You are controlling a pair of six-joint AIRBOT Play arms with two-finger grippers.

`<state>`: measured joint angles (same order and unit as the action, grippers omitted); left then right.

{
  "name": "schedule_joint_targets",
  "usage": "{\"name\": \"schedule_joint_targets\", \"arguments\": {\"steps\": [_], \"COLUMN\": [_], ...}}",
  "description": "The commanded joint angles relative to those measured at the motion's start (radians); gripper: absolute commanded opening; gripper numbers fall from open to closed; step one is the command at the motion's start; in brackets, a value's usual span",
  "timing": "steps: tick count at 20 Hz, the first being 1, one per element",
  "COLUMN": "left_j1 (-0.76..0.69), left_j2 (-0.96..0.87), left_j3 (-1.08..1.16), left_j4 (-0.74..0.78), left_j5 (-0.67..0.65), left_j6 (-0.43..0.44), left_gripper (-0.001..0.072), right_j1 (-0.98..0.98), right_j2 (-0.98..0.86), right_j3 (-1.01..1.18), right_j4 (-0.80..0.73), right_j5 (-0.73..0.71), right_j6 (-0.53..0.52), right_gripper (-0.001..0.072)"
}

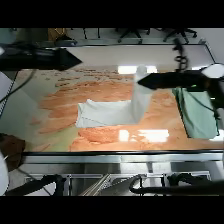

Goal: Fold the shirts.

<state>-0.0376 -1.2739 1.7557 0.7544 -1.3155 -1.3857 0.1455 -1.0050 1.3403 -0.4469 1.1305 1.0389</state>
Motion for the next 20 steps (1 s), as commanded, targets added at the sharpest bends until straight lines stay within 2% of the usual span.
{"name": "schedule_joint_targets", "arguments": {"steps": [1,2,3,4,5,6,7,8,9,13,14,17,19,20], "left_j1": [0.18,0.206,0.225,0.238,0.244,0.244,0.244,0.244,0.244,0.244,0.244,0.244,0.244,0.244], "left_j2": [0.262,0.31,0.354,0.39,0.425,0.451,0.472,0.492,0.504,0.512,0.512,0.511,0.511,0.511], "left_j3": [-0.147,-0.188,-0.233,-0.275,-0.321,-0.36,-0.392,-0.42,-0.436,-0.442,-0.442,-0.442,-0.442,-0.442], "left_j4": [0.002,0.002,0.002,0.002,0.002,0.004,0.003,0.005,0.006,0.002,0.002,0.002,0.002,0.002], "left_j5": [0.032,0.036,0.034,0.037,0.045,0.056,0.071,0.085,0.094,0.095,0.091,0.077,0.077,0.077], "left_j6": [0.045,0.063,0.077,0.089,0.103,0.106,0.111,0.114,0.114,0.113,0.113,0.113,0.113,0.113], "left_gripper": [0.0012,0.0012,0.0012,0.0012,0.0012,0.0013,0.0012,0.0013,0.0013,0.0012,0.0012,0.0013,0.0013,0.0013], "right_j1": [0.38,0.502,0.619,0.716,0.791,0.837,0.849,0.84,0.814,0.579,0.504,0.249,0.087,0.014], "right_j2": [-0.13,-0.198,-0.274,-0.345,-0.406,-0.446,-0.455,-0.443,-0.42,-0.297,-0.274,-0.235,-0.241,-0.253], "right_j3": [-0.004,-0.004,-0.004,-0.002,0.009,0.024,0.031,0.031,0.031,0.031,0.031,0.031,0.031,0.031], "right_j4": [0.015,0.015,0.015,0.015,0.014,0.014,0.009,-0.004,-0.005,-0.005,-0.01,-0.136,-0.298,-0.366], "right_j5": [-0.454,-0.61,-0.781,-0.945,-1.077,-1.147,-1.151,-1.123,-1.075,-0.743,-0.64,-0.353,-0.194,-0.121], "right_j6": [-0.064,-0.118,-0.182,-0.241,-0.289,-0.332,-0.391,-0.448,-0.456,-0.396,-0.352,-0.082,0.105,0.179], "right_gripper": [0.0022,0.0026,0.0103,0.0343,0.0521,0.0521,0.0521,0.052,0.0519,0.0517,0.0518,0.053,0.0708,0.0708]}}
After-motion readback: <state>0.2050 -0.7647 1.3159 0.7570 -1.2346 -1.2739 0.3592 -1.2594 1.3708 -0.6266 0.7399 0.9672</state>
